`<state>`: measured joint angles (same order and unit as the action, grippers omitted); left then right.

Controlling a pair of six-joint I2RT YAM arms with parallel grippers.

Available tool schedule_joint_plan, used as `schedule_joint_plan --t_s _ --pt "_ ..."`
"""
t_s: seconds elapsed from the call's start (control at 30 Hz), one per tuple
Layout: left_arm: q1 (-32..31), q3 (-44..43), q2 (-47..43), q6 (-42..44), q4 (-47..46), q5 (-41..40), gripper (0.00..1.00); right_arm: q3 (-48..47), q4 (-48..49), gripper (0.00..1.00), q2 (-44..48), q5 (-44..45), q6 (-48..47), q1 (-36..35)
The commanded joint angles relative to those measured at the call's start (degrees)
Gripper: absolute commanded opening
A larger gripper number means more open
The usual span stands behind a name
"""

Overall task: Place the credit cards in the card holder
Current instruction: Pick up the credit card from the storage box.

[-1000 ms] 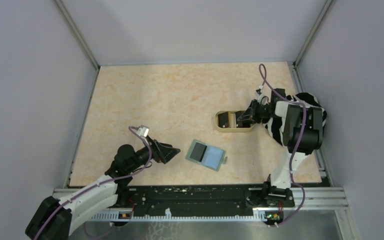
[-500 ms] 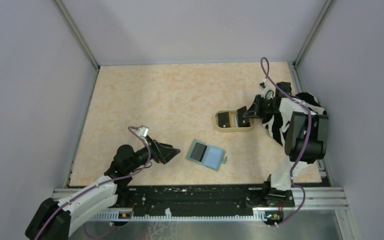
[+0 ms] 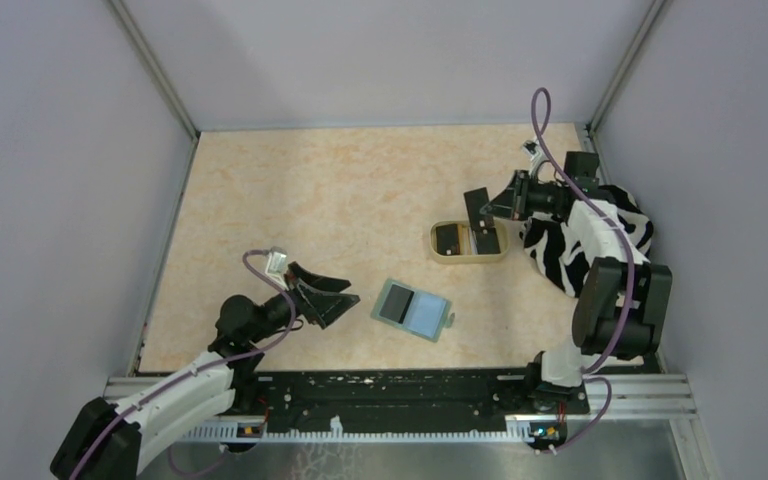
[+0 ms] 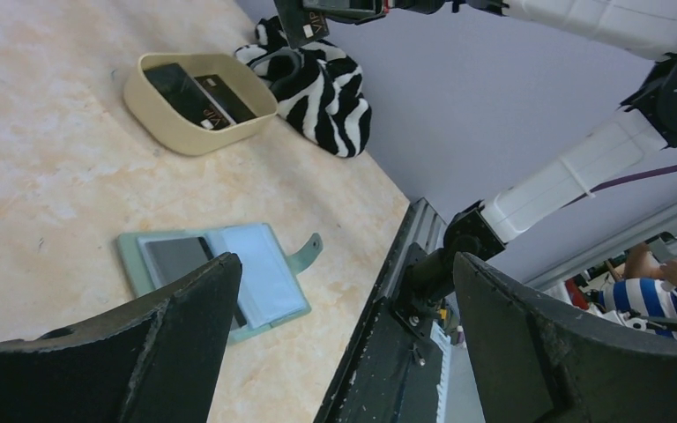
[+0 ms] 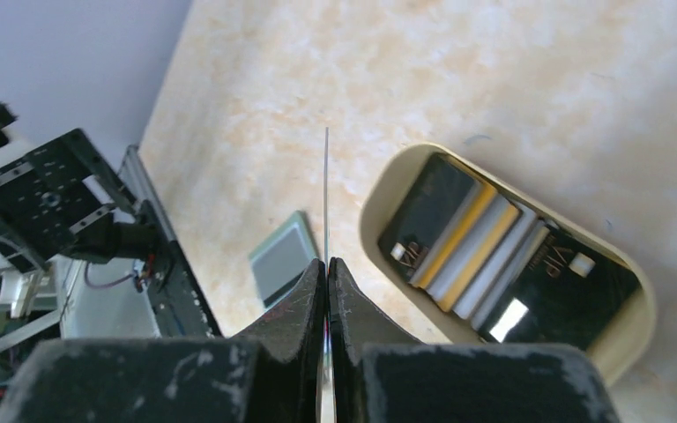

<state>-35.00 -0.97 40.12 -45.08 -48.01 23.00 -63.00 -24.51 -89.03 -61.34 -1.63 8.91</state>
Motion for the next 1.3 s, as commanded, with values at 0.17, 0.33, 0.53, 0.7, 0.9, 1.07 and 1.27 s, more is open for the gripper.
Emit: schedule_joint_plan --t_s 0.17,0.33,0.53,0.7,0.9,1.07,1.27 --pt "-0.24 0.14 3.48 -0.74 -15.84 5.59 0.97 1.41 1.58 0.0 5.93 -20.77 -1.77 -4.53" --pt "-0.3 -1.96 10.18 -2.04 -26.85 5.84 0.95 5.8 1.43 0.0 9.39 -27.42 -8.36 -12.48" --pt "-2.94 -5.85 17.8 0.75 -30.56 3.59 0.87 10.77 6.25 0.0 13.19 -28.03 -10.59 -18.7" --pt "-8.36 -11.92 24.0 4.84 -26.83 -0.13 0.82 11.21 6.25 0.0 12.31 -26.78 -11.5 -22.28" --pt "-10.22 -16.94 32.14 3.04 -28.86 -1.84 0.65 9.2 -0.34 0.0 10.44 -24.4 -18.02 -26.01" --pt "-10.45 -19.63 37.49 0.81 -30.73 0.03 0.46 8.22 -3.32 0.0 9.24 -22.92 -21.31 -27.86" --pt "-10.47 -20.23 40.49 -0.01 -31.71 2.82 0.29 6.09 -8.22 0.0 7.07 -22.25 -25.35 -28.64"
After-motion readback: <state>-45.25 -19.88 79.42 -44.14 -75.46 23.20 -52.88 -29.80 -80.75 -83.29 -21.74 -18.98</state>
